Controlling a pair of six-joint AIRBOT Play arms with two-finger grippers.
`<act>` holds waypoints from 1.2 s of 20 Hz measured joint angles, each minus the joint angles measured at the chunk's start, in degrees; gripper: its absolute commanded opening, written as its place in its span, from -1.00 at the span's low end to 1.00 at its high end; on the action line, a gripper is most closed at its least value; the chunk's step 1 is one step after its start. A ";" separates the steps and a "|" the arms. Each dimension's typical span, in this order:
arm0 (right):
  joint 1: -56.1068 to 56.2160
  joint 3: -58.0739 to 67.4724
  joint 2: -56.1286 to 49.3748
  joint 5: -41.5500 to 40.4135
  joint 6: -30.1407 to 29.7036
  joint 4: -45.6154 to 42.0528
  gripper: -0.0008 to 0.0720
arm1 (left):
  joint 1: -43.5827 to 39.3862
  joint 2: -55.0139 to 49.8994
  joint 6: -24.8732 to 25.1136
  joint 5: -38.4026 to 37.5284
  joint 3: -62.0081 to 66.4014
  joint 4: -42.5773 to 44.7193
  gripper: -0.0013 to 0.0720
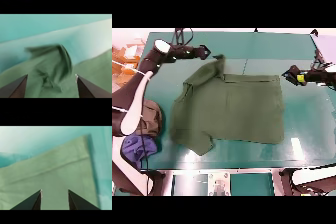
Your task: Fold the shirts.
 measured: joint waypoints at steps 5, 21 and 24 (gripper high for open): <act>-10.45 -9.25 8.35 15.04 0.11 -0.61 0.10 | 11.23 -0.15 -4.33 -23.50 6.16 0.11 0.89; -17.07 -56.83 30.60 12.70 6.82 -7.72 -0.94 | 20.06 -0.22 -11.23 -46.18 4.81 10.51 0.70; -18.12 -51.78 28.85 8.31 4.81 -7.98 -0.94 | 20.06 -0.15 -12.76 -48.46 -0.55 11.72 0.70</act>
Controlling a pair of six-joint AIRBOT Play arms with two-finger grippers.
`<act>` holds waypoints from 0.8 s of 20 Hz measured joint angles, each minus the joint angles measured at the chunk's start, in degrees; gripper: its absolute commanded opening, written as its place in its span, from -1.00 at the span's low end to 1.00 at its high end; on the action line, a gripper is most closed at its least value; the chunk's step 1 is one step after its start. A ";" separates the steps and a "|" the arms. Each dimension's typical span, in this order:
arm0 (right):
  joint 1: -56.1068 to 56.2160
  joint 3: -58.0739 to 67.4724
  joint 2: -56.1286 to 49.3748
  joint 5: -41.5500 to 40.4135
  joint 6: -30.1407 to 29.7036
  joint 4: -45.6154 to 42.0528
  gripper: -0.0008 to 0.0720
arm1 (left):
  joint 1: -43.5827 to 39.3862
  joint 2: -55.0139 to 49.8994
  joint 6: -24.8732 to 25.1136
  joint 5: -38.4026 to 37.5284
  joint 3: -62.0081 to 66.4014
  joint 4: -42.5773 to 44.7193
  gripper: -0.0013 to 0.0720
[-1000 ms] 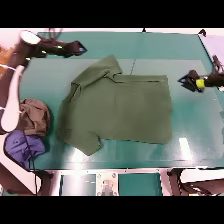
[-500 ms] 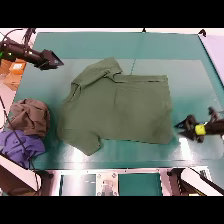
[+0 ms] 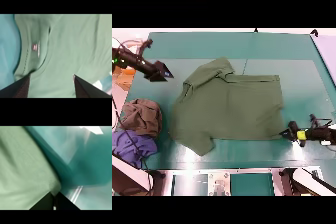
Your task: Fold the shirts.
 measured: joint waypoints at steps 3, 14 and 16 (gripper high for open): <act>-4.63 8.76 -1.31 -0.63 -0.63 0.20 -0.94 | -0.02 1.57 -0.96 -1.81 -8.09 0.66 0.70; -11.93 18.45 -11.69 -0.55 -3.23 0.57 -0.94 | -5.75 28.24 -3.74 12.68 -57.11 -1.40 0.70; -12.04 18.60 -12.50 -0.70 -3.37 1.01 -0.94 | -10.45 31.98 -4.24 20.13 -66.07 -5.29 0.70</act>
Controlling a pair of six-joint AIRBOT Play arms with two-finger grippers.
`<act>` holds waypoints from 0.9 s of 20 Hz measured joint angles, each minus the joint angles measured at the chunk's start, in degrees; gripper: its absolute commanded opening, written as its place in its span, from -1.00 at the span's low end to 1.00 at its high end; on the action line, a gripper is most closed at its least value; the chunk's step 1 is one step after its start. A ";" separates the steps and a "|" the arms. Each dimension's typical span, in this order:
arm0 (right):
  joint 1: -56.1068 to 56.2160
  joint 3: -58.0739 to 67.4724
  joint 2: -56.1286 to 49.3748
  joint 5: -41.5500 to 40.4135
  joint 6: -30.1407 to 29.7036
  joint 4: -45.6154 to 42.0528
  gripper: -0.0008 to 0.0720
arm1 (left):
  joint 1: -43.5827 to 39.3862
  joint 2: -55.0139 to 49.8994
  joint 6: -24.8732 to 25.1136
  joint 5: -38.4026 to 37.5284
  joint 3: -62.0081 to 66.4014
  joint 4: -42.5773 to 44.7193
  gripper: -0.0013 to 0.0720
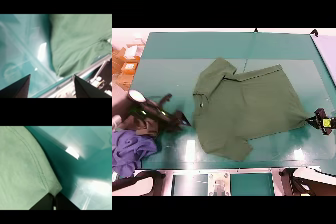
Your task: Fold the shirts.
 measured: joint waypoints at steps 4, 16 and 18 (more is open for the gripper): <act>-0.07 0.11 -0.68 0.02 -0.09 0.85 -0.94 | -10.10 3.04 -0.70 11.74 -10.29 -7.98 0.70; -0.11 0.33 -0.28 1.75 -0.76 4.90 -0.94 | -20.55 4.07 1.55 22.38 -11.23 -15.41 -0.90; -0.11 1.42 1.27 3.69 -2.49 10.69 -0.94 | -17.73 4.22 2.78 18.32 -5.40 -15.45 -0.90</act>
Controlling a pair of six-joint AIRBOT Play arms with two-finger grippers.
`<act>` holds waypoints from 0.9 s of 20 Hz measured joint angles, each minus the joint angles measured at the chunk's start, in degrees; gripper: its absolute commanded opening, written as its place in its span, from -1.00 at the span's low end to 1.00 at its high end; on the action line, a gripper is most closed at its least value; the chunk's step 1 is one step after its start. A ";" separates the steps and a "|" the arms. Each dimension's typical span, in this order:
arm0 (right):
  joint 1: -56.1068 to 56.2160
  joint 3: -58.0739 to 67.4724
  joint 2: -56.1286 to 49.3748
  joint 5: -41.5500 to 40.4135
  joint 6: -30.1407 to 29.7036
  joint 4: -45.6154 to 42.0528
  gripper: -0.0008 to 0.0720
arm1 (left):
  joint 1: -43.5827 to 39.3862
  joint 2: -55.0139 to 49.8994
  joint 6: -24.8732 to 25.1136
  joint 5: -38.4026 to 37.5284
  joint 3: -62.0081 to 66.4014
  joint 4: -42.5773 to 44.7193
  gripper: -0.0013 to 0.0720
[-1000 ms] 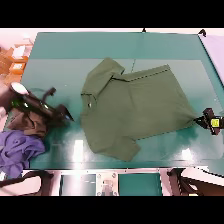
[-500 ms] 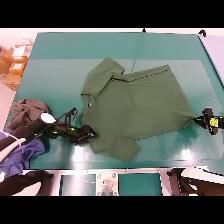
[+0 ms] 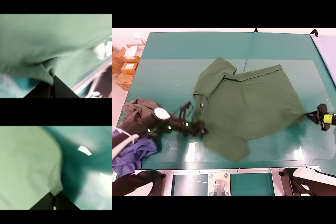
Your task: Fold the shirts.
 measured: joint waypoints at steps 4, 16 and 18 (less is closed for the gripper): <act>0.57 6.84 6.25 5.86 -4.17 17.79 -0.94 | 6.58 2.08 1.22 -8.28 20.09 0.09 -0.90; -0.17 44.48 26.62 7.78 -6.49 45.62 -0.94 | 15.21 9.94 1.81 -8.44 85.96 4.50 -0.90; -0.72 47.08 28.02 6.95 -6.49 46.18 -0.94 | 15.32 13.14 1.81 -6.82 87.27 9.38 -0.90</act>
